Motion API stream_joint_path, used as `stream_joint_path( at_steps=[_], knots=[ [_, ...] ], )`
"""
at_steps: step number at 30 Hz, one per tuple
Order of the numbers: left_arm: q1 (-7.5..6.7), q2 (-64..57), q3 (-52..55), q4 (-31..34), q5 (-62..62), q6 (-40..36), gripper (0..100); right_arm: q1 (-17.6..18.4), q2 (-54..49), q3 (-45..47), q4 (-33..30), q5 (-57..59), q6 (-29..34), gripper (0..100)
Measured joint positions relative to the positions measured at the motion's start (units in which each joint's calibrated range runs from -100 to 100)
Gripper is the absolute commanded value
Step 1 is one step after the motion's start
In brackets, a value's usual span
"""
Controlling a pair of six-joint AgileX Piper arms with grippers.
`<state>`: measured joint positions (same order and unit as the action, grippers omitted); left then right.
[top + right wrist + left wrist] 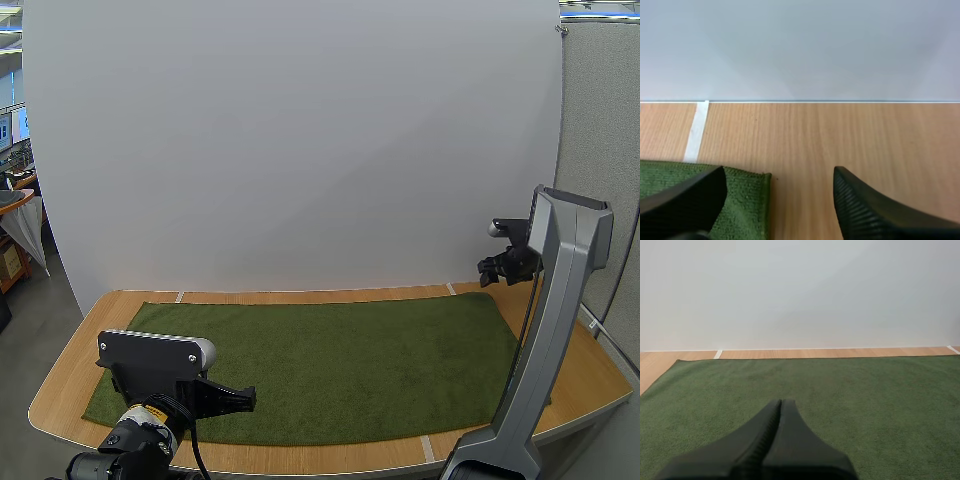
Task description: Fold the towel
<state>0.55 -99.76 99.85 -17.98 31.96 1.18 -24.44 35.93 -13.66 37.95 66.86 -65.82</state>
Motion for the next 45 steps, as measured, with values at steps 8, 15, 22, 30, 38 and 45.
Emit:
stream_joint_path(
  at_steps=[8,15,22,30,38,45],
  knots=[
    [0.0,0.0,0.0,0.0,0.0,0.0,0,0.0,1.87,0.0,2.42,1.46,-1.79,100],
    [0.0,0.0,0.0,0.0,0.0,0.0,0,0.23,2.83,0.0,3.43,2.66,-2.15,100],
    [0.0,0.0,0.0,0.0,0.0,0.0,0,0.23,3.08,-0.4,3.96,6.2,-2.15,100],
    [0.0,0.0,0.0,0.0,0.0,0.0,0,0.23,3.08,-0.5,4.66,11.43,-2.15,100],
    [0.0,0.0,0.0,0.0,0.0,0.0,0,0.23,3.08,-0.65,4.66,13.28,-2.15,66],
    [0.0,0.0,0.0,0.0,0.0,0.0,0,0.23,3.34,-0.65,4.66,14.16,-2.13,61]
  ],
)
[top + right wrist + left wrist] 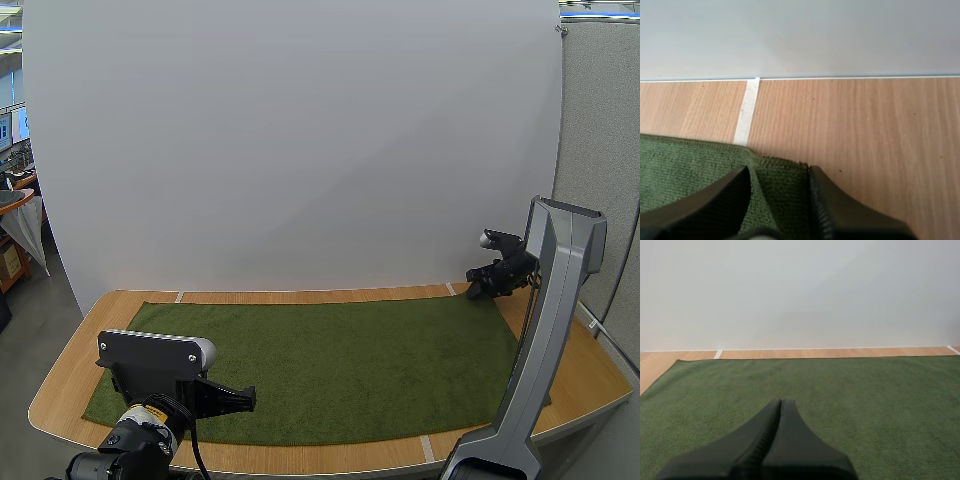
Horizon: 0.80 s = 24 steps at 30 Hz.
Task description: Fold the towel
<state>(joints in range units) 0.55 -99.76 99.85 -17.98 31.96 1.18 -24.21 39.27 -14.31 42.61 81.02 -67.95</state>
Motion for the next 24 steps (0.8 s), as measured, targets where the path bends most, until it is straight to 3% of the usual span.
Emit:
stream_joint_path(
  at_steps=[24],
  knots=[
    [0.0,0.0,0.0,0.0,0.0,0.0,0,0.0,-0.13,0.0,-0.55,0.54,0.0,60]
  ],
)
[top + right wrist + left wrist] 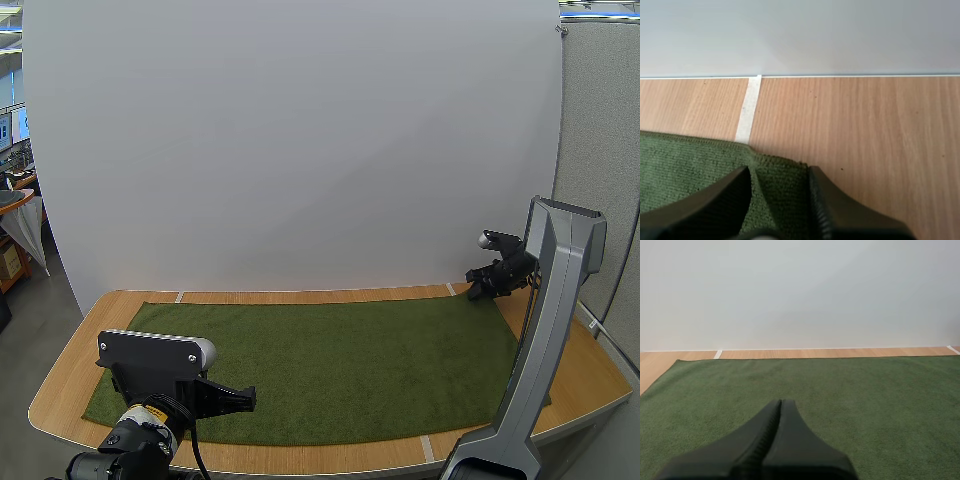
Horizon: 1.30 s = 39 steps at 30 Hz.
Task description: Fold the towel
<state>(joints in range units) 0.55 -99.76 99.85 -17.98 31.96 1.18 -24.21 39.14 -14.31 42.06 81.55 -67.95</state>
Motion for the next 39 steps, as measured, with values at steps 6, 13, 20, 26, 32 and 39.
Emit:
stream_joint_path(
  at_steps=[6,13,20,26,32,39],
  knots=[
    [0.0,0.0,0.0,0.0,0.0,0.0,0,0.0,0.0,0.0,-0.22,0.0,0.0,54],
    [0.0,0.0,0.0,0.0,0.0,0.0,0,0.0,0.0,0.0,-0.44,0.0,0.0,53],
    [0.0,0.0,0.0,0.0,0.0,0.0,0,0.0,0.0,0.0,-0.54,0.0,0.0,49],
    [0.0,0.0,0.0,0.0,0.0,0.0,0,0.0,-0.08,0.0,-0.99,0.18,0.0,9],
    [0.0,0.0,0.0,0.0,0.0,0.0,0,0.0,-0.08,0.0,-1.03,0.31,0.0,0],
    [0.0,0.0,0.0,0.0,0.0,0.0,0,0.0,-2.87,0.12,-0.91,2.38,0.0,0]
  ],
)
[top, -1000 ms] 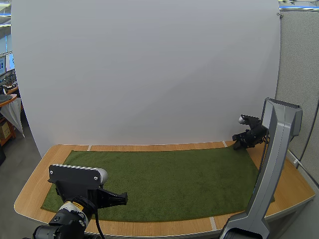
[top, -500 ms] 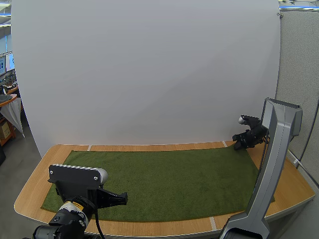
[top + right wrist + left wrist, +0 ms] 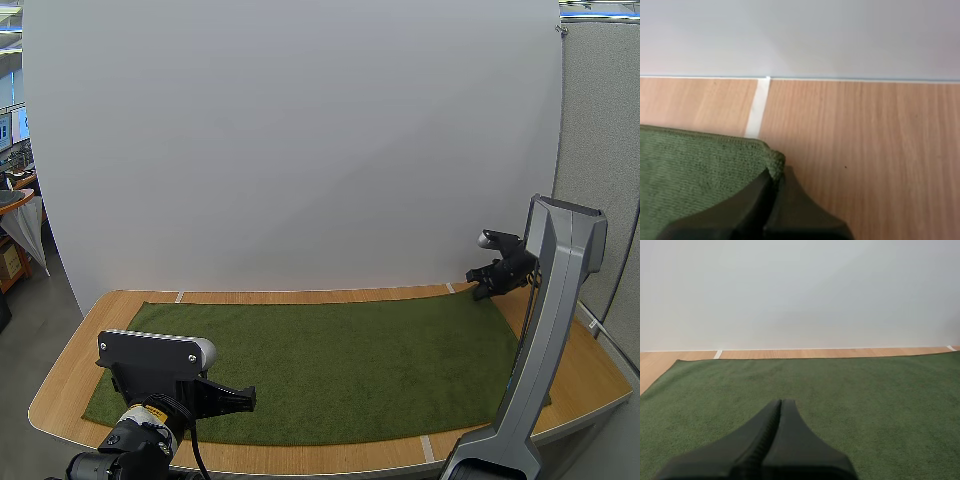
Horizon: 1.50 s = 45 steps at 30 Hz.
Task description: Fold the towel
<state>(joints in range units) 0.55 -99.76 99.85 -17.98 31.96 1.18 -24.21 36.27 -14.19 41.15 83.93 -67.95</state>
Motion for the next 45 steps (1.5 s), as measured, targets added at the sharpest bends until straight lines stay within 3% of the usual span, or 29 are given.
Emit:
stream_joint_path(
  at_steps=[16,36,45],
  knots=[
    [0.0,0.0,0.0,0.0,0.0,0.0,0,2.92,-11.35,2.65,4.54,14.69,0.0,0],
    [0.0,0.0,0.0,0.0,0.0,0.0,0,16.57,-28.38,18.94,5.27,14.34,0.31,0],
    [0.0,0.0,0.0,0.0,0.0,0.0,0,19.25,-30.39,20.81,5.85,8.81,0.31,0]
  ],
)
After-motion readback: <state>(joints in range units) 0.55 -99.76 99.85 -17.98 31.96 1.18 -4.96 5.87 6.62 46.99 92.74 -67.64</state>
